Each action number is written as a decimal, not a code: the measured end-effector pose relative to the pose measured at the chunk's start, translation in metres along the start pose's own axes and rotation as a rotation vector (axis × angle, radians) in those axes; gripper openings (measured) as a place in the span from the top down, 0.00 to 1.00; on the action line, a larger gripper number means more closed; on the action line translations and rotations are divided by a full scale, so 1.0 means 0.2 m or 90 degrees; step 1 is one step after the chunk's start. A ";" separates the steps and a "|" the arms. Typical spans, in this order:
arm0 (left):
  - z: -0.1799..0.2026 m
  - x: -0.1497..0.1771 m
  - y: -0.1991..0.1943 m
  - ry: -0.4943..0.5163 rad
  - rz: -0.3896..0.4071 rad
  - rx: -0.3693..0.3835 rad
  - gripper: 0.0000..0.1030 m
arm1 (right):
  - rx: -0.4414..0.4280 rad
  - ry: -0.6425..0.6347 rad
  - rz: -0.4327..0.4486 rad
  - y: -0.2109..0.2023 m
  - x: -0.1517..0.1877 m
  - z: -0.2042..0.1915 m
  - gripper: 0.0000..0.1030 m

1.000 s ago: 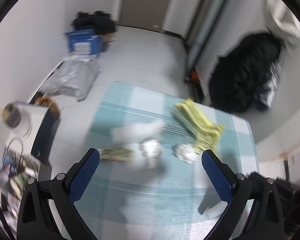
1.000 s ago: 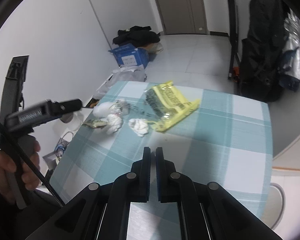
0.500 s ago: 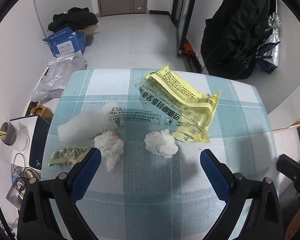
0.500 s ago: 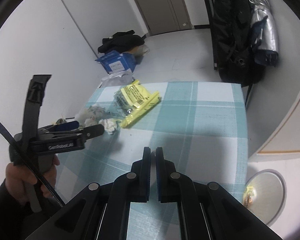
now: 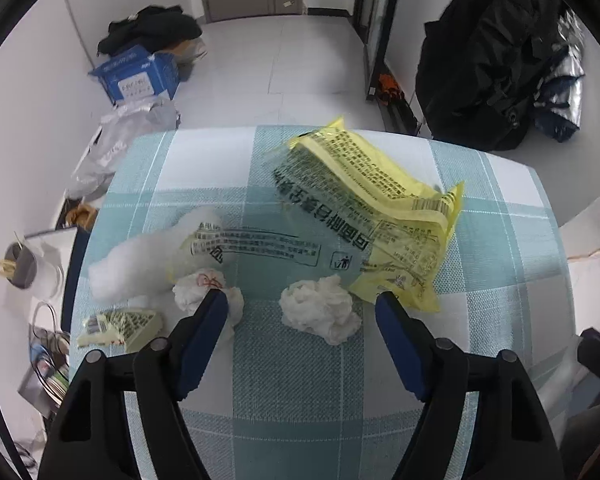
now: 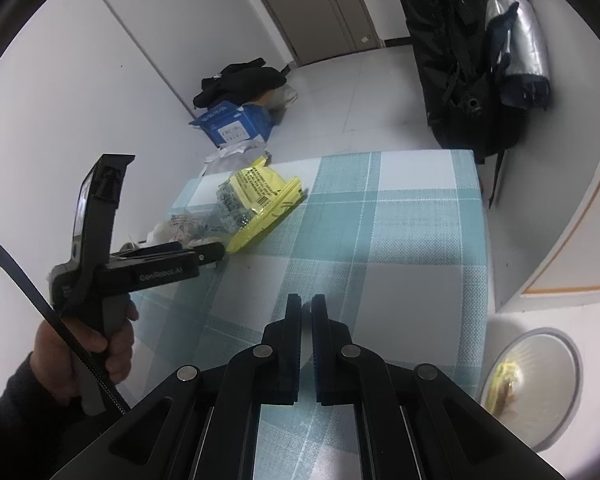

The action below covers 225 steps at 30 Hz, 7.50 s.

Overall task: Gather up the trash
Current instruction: 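Lower the left gripper onto the white tissue wad and grasp it, then lift the tissue wad with the left gripper and carry it to the grey bin, then lower the tissue wad into the grey bin and open the left gripper, then withdraw both grippers from the bin back over the table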

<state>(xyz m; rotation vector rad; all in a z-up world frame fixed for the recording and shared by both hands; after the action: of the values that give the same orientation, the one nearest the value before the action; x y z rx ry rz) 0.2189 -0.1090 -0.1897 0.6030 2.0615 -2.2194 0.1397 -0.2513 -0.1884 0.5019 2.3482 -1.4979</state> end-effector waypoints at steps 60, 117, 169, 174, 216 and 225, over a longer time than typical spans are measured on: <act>0.02 0.30 -0.62 0.013 0.150 0.254 0.85 | 0.127 -0.092 0.095 -0.31 0.09 -0.34 0.96; 1.77 0.35 -0.03 0.344 -0.164 0.312 0.85 | 0.214 0.212 0.176 -0.92 0.43 1.25 0.96; 1.85 0.38 0.17 0.337 -0.247 0.203 0.33 | 0.134 0.384 0.039 -0.36 0.84 1.67 0.81; 1.80 0.28 -0.01 0.331 -0.159 0.215 0.28 | 0.147 0.359 0.084 -0.53 0.76 1.58 0.65; 0.19 -0.02 -1.12 -0.045 0.358 0.103 0.01 | 0.155 -0.125 0.391 -1.15 -0.05 -0.28 0.00; -0.15 -0.01 -1.04 -0.113 0.374 0.078 0.01 | 0.059 -0.190 0.359 -0.88 -0.14 -0.62 0.00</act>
<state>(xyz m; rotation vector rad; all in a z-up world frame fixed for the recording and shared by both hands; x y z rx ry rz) 0.1658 -0.0574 0.0080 0.8517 1.4297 -1.9661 0.0775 -0.2113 0.0148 0.8181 1.7232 -1.3024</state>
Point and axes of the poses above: each gripper's, at about its wrist camera, not at the fingertips, and y roughly the way its jaws point, z to its right, x to its underside, the point moved 6 cm from there along y, roughly the way its jaws point, and after that the axes turned 7 degrees about -z, right-handed, at the moved point
